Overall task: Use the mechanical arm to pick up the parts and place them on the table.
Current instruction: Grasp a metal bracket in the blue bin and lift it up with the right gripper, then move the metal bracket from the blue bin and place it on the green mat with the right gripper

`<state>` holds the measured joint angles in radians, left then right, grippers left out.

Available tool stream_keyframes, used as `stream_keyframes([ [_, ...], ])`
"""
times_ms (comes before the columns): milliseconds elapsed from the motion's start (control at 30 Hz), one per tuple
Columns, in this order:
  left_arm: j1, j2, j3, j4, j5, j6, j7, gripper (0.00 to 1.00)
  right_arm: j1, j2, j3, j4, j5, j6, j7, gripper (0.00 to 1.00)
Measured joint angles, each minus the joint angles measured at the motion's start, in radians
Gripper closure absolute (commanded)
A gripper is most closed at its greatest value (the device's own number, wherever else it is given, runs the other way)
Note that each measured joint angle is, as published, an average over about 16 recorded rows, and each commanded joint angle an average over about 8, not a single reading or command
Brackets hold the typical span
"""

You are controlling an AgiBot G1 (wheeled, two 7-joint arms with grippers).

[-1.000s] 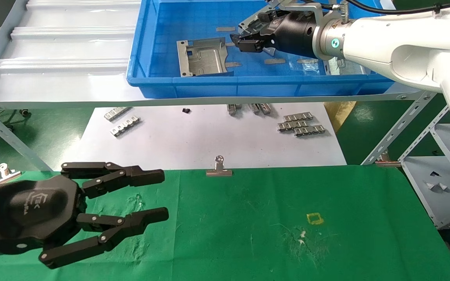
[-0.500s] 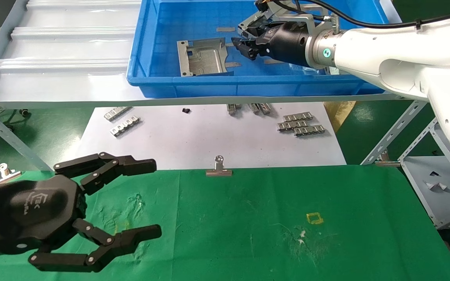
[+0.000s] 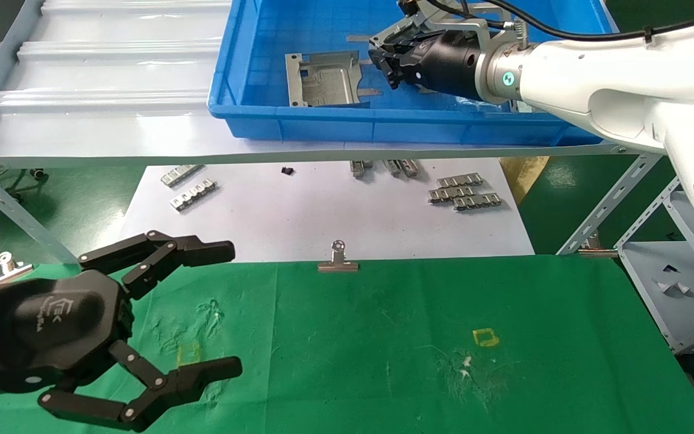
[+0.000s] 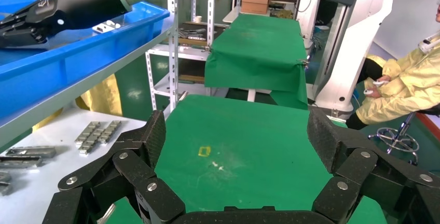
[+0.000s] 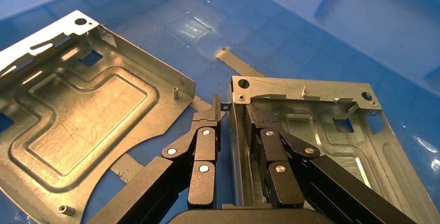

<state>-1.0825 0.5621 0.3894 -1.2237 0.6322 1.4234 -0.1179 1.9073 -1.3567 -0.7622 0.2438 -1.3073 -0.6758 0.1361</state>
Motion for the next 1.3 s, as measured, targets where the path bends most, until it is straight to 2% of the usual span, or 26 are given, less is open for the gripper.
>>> stream_keyframes([
  [200, 0.0, 0.0, 0.0, 0.0, 0.0, 0.0, 0.0, 0.0, 0.027, 0.012, 0.007, 0.005, 0.048, -0.07, -0.039, 1.0],
  [367, 0.0, 0.0, 0.0, 0.0, 0.0, 0.0, 0.0, 0.0, 0.056, 0.041, 0.022, 0.009, 0.093, -0.191, -0.091, 1.0],
  [500, 0.0, 0.0, 0.0, 0.0, 0.0, 0.0, 0.0, 0.0, 0.082, 0.086, 0.033, 0.015, 0.124, -0.336, -0.141, 1.0],
  [800, 0.0, 0.0, 0.0, 0.0, 0.0, 0.0, 0.0, 0.0, 0.139, 0.24, 0.033, 0.067, 0.181, -0.734, -0.241, 1.0],
  [933, 0.0, 0.0, 0.0, 0.0, 0.0, 0.0, 0.0, 0.0, 0.145, 0.329, 0.004, 0.158, 0.224, -0.856, -0.246, 1.0],
  [1033, 0.0, 0.0, 0.0, 0.0, 0.0, 0.0, 0.0, 0.0, 0.139, 0.408, -0.037, 0.27, 0.276, -0.911, -0.221, 1.0],
  [1300, 0.0, 0.0, 0.0, 0.0, 0.0, 0.0, 0.0, 0.0, 0.106, 0.636, -0.189, 0.617, 0.447, -0.928, -0.109, 1.0],
])
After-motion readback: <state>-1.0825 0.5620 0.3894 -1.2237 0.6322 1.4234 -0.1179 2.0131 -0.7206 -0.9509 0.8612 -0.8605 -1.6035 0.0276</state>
